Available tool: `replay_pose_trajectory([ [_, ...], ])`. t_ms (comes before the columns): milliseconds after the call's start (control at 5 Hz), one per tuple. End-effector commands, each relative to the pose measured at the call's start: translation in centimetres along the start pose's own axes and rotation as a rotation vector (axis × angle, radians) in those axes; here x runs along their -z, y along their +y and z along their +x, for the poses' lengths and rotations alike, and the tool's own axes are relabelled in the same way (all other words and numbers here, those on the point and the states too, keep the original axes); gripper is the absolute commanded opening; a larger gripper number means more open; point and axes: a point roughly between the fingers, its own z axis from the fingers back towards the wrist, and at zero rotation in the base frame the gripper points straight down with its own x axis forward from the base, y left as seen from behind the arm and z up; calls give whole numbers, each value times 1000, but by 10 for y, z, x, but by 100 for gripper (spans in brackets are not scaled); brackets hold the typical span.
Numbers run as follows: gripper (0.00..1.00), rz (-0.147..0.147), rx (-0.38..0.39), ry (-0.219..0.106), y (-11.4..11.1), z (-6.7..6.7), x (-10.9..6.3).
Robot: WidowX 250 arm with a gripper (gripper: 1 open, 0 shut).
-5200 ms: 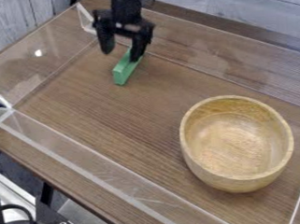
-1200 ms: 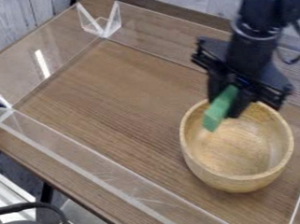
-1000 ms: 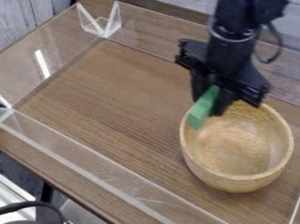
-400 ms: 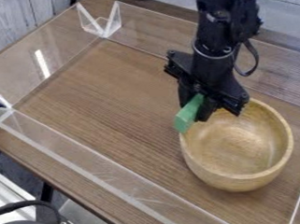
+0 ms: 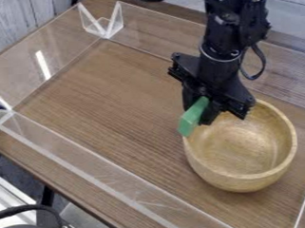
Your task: Put the green block in the brown bowl
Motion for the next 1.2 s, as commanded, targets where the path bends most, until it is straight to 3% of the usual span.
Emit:
replay_pose_trajectory([
  [0, 0, -21, 6, 3, -8, 6, 4],
  [200, 0, -39, 19, 7, -13, 11, 7],
  [400, 0, -27, 26, 38, -20, 11, 17],
  [1000, 0, -3, 25, 59, -11, 10, 27],
])
